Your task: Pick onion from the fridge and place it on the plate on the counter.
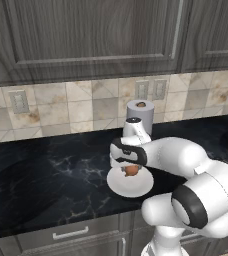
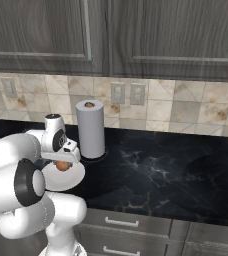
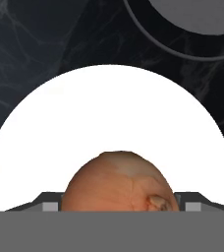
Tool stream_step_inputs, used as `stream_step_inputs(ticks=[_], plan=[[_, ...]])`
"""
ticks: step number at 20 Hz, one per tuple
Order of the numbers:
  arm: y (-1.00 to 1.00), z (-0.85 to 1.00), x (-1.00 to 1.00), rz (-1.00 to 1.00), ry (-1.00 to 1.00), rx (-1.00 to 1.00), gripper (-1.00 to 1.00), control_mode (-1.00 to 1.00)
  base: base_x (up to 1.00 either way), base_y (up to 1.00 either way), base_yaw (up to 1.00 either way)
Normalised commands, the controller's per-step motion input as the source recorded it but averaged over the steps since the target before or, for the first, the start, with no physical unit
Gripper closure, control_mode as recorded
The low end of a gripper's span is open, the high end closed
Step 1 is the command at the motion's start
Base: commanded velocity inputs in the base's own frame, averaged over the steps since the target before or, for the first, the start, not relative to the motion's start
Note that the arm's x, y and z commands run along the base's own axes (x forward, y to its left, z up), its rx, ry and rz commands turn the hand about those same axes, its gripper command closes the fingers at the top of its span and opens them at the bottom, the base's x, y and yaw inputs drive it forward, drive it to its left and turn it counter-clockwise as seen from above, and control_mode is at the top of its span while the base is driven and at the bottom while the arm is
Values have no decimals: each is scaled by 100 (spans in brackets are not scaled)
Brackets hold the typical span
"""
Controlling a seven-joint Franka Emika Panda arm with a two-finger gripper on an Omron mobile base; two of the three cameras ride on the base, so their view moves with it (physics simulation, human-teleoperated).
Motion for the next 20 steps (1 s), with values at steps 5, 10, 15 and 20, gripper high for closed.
stream_step_inputs(ticks=[5, 10, 15, 20], plan=[[0, 0, 0, 0, 0, 0, -100, -100, 0, 0, 0], [2, 2, -23, 1, -5, -1, -100, -100, 0, 0, 0], [0, 42, -44, 0, -10, 0, -100, -100, 0, 0, 0], [-12, 70, -41, 0, -11, 0, -100, -100, 0, 0, 0]])
